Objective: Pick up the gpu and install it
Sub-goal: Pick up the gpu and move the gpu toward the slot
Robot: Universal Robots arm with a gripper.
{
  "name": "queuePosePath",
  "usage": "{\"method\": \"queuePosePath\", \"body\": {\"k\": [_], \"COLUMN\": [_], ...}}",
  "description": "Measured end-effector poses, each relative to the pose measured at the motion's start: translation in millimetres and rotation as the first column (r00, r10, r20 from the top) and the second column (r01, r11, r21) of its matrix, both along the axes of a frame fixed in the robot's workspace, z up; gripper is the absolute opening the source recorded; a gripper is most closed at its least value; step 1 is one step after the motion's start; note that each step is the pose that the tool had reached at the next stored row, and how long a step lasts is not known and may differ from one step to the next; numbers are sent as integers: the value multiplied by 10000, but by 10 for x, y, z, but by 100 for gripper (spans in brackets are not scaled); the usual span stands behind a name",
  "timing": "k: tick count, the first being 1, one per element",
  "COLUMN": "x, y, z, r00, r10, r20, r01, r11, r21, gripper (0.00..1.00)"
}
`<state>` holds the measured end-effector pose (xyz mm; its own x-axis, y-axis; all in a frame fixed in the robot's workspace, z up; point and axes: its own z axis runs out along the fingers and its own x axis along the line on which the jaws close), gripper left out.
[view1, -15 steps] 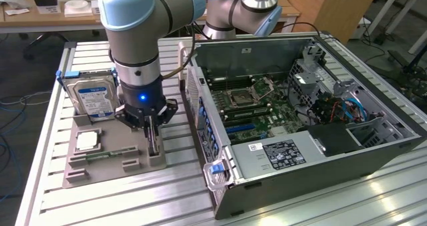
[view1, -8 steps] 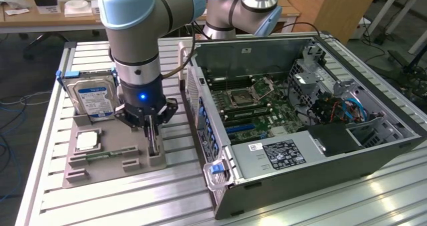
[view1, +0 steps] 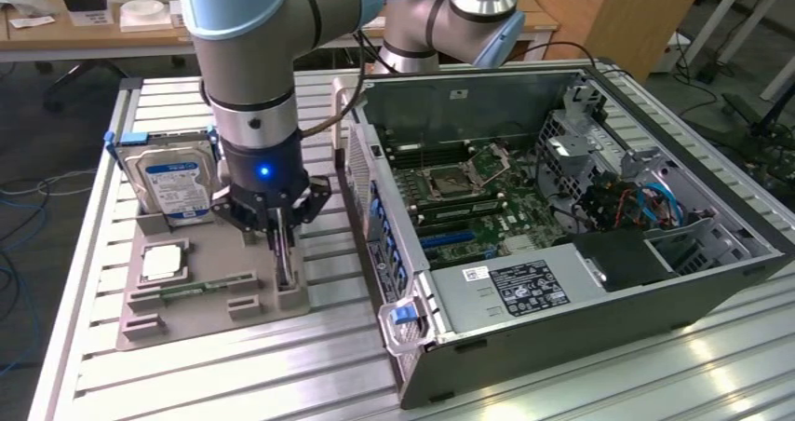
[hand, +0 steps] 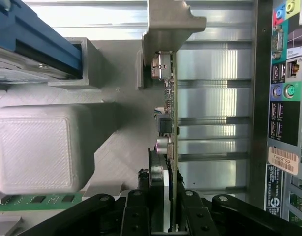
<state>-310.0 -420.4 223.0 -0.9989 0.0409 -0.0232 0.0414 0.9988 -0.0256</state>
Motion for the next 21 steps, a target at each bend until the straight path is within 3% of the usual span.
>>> {"method": "queuePosePath", "body": {"k": [21], "x": [0], "y": [0], "z": [454], "r00": [10000], "r10": [0], "r20": [0], "r01": [0], "r11": [10000], "r21": [0], "gripper": [28]}}
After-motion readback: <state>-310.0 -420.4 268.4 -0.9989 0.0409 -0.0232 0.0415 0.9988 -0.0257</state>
